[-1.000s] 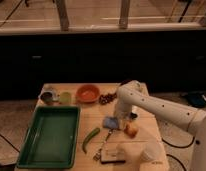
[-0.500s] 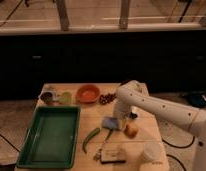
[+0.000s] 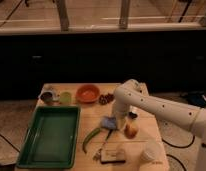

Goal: Wipe tray with sponge

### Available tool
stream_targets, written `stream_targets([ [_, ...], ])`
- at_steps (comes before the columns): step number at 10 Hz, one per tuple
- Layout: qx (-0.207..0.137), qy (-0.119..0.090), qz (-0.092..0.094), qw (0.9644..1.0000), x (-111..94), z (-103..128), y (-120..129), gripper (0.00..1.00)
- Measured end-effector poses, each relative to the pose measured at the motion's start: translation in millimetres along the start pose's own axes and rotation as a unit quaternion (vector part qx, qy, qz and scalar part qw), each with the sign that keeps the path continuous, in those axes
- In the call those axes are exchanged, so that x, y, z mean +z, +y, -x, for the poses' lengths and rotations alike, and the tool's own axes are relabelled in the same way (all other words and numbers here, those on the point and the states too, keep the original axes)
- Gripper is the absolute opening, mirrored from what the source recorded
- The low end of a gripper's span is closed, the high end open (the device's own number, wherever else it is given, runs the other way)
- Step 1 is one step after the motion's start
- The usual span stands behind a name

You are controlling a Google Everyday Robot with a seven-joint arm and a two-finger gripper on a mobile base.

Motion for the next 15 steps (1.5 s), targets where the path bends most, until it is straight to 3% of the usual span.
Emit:
stream_targets([
  [2, -0.007, 0.003, -0.003, 1.0000, -4, 7, -1, 0.16],
  [6, -0.019, 0.009, -0.008, 0.9998, -15, 21, -1, 0.07],
  [11, -0.042, 0.018, -0.013, 0.9988, -24, 39, -5, 0.07],
  [14, -0.059, 0.024, -0.015, 0.9979, -25, 48, -8, 0.15],
  [15, -0.064, 0.025, -0.017, 0.9975, -28, 52, -9, 0.11],
])
